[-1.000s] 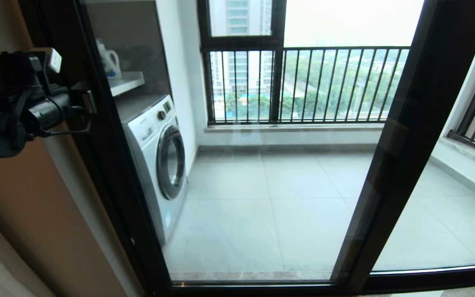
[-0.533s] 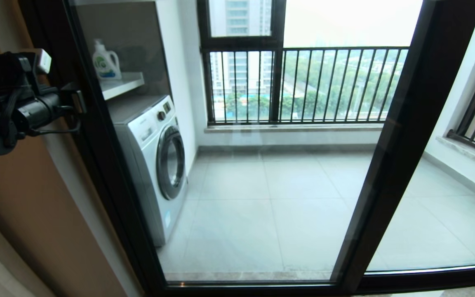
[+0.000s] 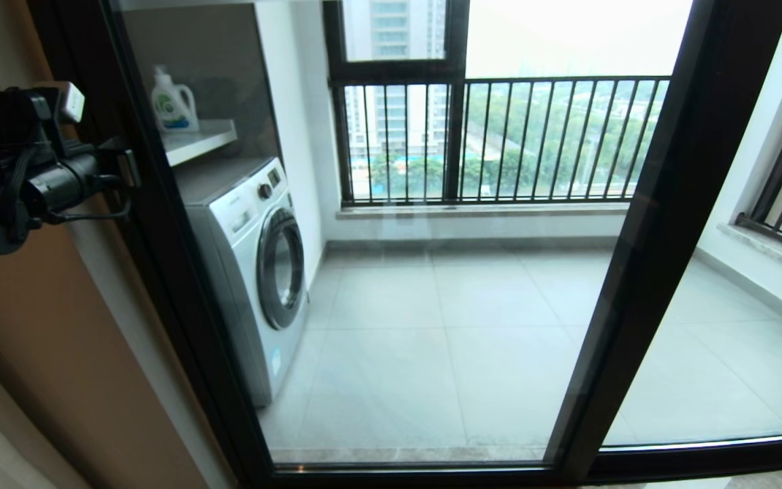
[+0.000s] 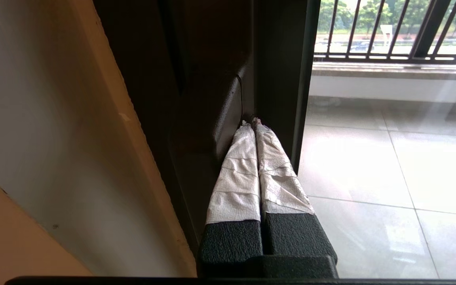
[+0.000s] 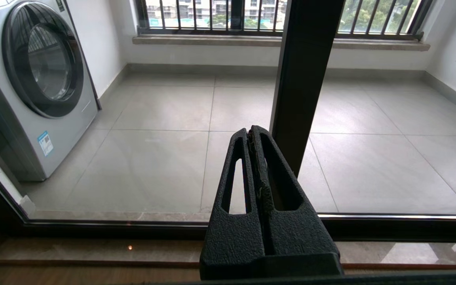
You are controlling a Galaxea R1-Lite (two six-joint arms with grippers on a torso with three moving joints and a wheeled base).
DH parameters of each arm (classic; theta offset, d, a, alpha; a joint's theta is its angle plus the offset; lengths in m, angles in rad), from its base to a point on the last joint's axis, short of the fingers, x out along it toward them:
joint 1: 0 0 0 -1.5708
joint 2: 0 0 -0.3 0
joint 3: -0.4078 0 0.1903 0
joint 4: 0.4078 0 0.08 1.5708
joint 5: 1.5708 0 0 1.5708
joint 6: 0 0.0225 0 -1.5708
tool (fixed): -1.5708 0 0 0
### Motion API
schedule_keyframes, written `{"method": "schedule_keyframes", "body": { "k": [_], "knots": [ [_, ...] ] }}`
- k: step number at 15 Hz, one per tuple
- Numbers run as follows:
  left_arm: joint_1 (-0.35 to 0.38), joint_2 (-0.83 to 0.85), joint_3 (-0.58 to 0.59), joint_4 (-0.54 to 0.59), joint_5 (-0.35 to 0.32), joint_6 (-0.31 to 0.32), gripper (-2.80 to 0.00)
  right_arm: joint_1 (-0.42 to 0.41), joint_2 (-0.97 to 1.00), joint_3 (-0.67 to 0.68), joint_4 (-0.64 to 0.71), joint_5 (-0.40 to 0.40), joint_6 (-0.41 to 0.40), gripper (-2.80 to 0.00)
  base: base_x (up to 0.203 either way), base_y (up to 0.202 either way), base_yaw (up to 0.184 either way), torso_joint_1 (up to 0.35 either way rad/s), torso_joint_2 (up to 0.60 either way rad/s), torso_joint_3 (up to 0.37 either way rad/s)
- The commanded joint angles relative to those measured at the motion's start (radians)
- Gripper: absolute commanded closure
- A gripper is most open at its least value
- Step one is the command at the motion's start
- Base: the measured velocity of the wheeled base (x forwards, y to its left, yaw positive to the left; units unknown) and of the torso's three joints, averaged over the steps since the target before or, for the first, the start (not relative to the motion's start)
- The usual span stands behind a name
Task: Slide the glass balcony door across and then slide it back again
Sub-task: Close the slid door
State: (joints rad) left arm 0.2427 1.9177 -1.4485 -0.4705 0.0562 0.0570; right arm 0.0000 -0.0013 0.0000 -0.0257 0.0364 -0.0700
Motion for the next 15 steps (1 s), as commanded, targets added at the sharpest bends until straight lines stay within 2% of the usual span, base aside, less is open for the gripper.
{"method": "schedule_keyframes", "body": {
  "k": [1,6,11,15],
  "knots": [
    [0.000,-0.005,0.007,-0.004,-0.006,0.000,0.00,0.000,0.001,0.012,0.000,0.000,-0.001,0.00,0.000,0.000,0.000,0.000,0.00,0.000],
    [-0.051,-0.078,0.112,-0.005,-0.048,-0.008,0.00,0.000,0.001,0.012,0.000,0.000,-0.001,0.00,0.000,0.000,0.000,0.000,0.00,0.000],
    [-0.053,-0.085,0.086,-0.034,-0.065,-0.009,0.00,0.000,0.001,0.012,0.000,0.000,-0.001,0.00,0.000,0.000,0.000,0.000,0.00,0.000],
    [-0.052,-0.160,0.094,-0.035,-0.087,-0.023,0.00,0.000,0.001,0.012,0.000,0.000,-0.001,0.00,0.000,0.000,0.000,0.000,0.00,0.000]
  ]
}}
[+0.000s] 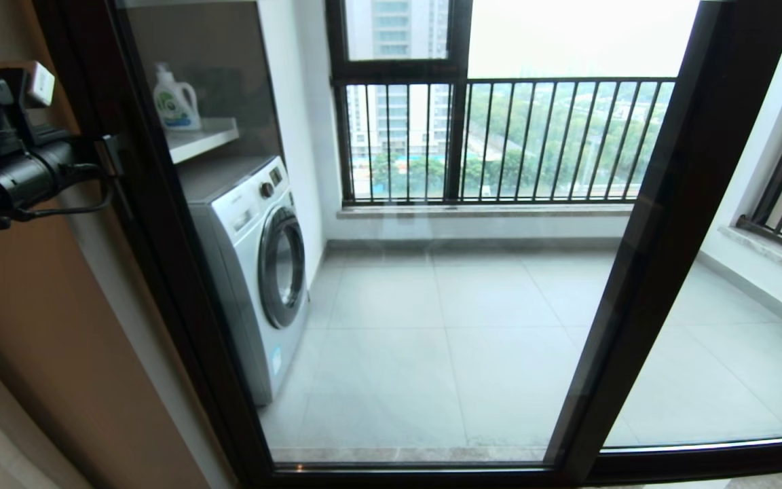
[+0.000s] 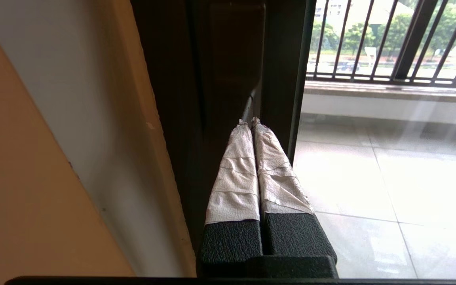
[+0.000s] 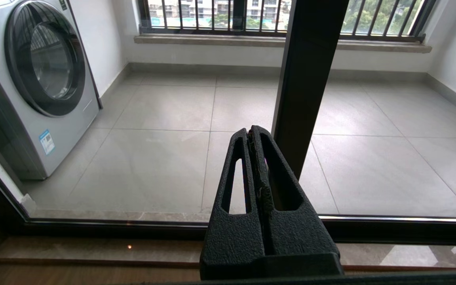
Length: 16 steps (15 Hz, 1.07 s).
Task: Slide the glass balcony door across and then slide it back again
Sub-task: Close the slid door
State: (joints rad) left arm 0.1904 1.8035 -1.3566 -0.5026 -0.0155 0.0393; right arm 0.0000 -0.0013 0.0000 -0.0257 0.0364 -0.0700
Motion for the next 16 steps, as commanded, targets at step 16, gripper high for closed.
{"method": "schedule_keyframes", "body": {
  "k": [16],
  "knots": [
    [0.089,0.067,0.125,-0.073,-0.057,-0.013,0.00,0.000,0.001,0.012,0.000,0.000,-0.001,0.00,0.000,0.000,0.000,0.000,0.00,0.000]
  ]
}}
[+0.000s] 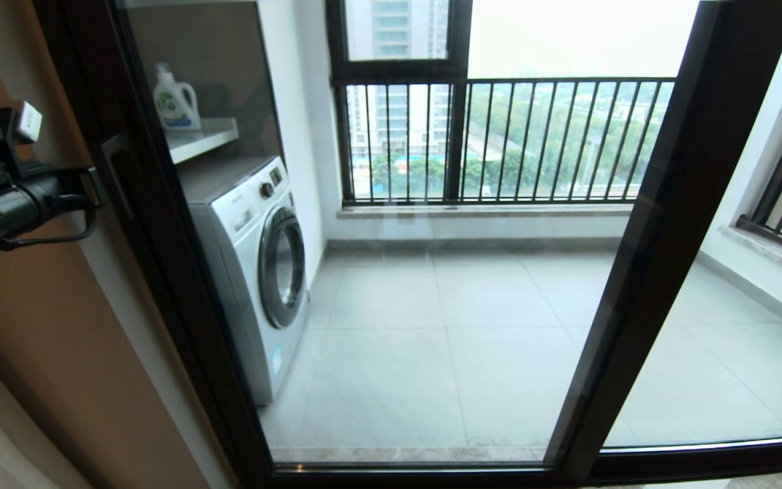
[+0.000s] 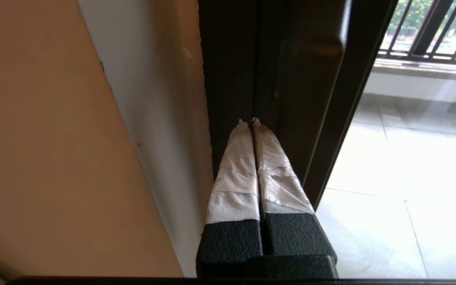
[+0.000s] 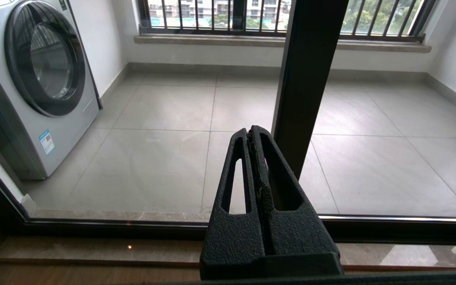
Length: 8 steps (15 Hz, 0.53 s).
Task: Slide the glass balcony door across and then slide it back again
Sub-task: Close the slid door
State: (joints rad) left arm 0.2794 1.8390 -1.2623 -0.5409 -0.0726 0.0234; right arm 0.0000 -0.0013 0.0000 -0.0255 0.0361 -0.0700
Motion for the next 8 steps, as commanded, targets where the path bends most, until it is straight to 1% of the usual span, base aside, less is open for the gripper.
{"method": "schedule_keyframes", "body": {
  "k": [1,2,4,8],
  "knots": [
    [-0.001,0.048,0.058,-0.085,0.002,0.005,0.00,0.000,0.001,0.012,-0.001,0.001,-0.001,0.00,0.000,0.000,0.000,0.000,0.00,0.000],
    [-0.001,0.068,0.079,-0.148,0.004,0.007,0.00,0.000,0.001,0.012,-0.001,0.001,-0.001,0.00,0.000,0.000,0.000,0.000,0.00,0.000],
    [-0.002,0.106,0.089,-0.209,0.009,0.025,0.00,0.000,0.001,0.012,-0.001,0.001,-0.001,0.00,0.000,0.000,0.000,0.000,0.00,0.000],
    [-0.006,0.106,0.090,-0.211,0.007,0.030,0.00,0.000,0.001,0.012,-0.001,0.001,-0.001,0.00,0.000,0.000,0.000,0.000,0.00,0.000]
  ]
}}
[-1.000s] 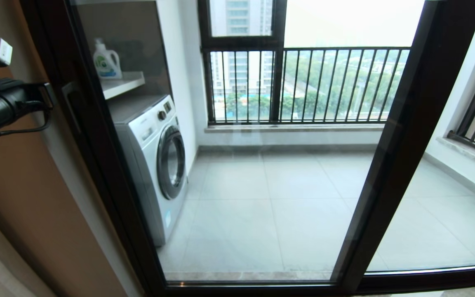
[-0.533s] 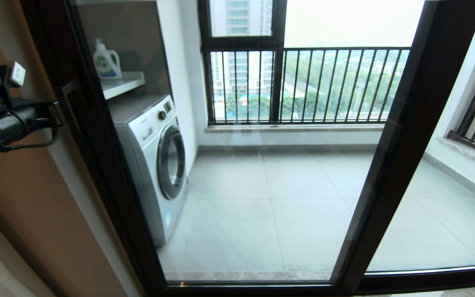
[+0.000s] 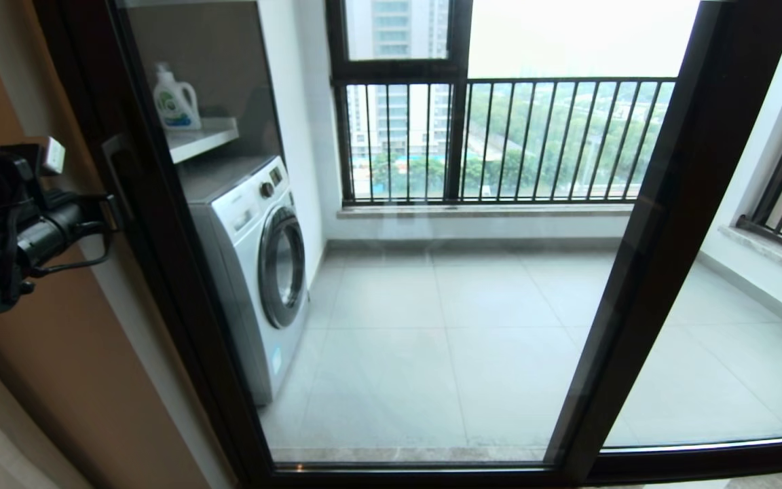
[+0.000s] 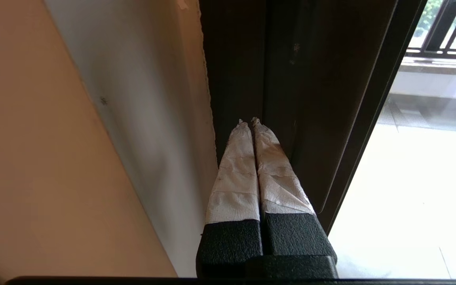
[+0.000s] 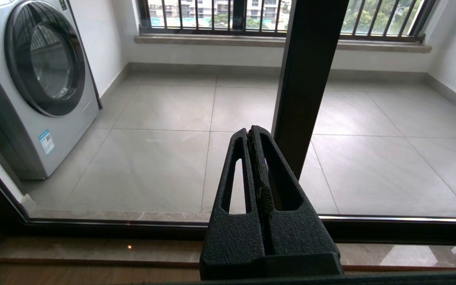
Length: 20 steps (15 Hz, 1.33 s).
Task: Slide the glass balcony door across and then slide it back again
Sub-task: Close the slid door
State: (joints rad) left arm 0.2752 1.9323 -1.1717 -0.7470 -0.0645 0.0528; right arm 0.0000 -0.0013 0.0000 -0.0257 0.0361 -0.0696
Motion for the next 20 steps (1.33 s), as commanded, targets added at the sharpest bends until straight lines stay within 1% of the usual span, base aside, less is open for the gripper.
{"method": "schedule_keyframes", "body": {
  "k": [1,4,17,20],
  "knots": [
    [-0.004,0.013,0.000,-0.005,-0.001,0.001,0.00,0.000,0.001,0.012,0.000,0.001,-0.001,0.00,0.000,0.000,0.000,0.000,0.00,0.000],
    [-0.012,0.014,0.000,-0.005,-0.005,0.001,0.00,0.000,0.001,0.012,0.000,0.001,-0.001,0.00,0.000,0.000,0.000,0.000,0.00,0.000],
    [-0.135,0.011,-0.026,-0.002,0.006,0.001,0.00,0.000,0.001,0.012,0.000,0.001,-0.001,0.00,0.000,0.000,0.000,0.000,0.00,0.000],
    [-0.145,0.011,-0.042,0.001,0.006,0.001,0.00,0.000,0.001,0.012,0.000,0.001,-0.001,0.00,0.000,0.000,0.000,0.000,0.00,0.000]
  ]
}}
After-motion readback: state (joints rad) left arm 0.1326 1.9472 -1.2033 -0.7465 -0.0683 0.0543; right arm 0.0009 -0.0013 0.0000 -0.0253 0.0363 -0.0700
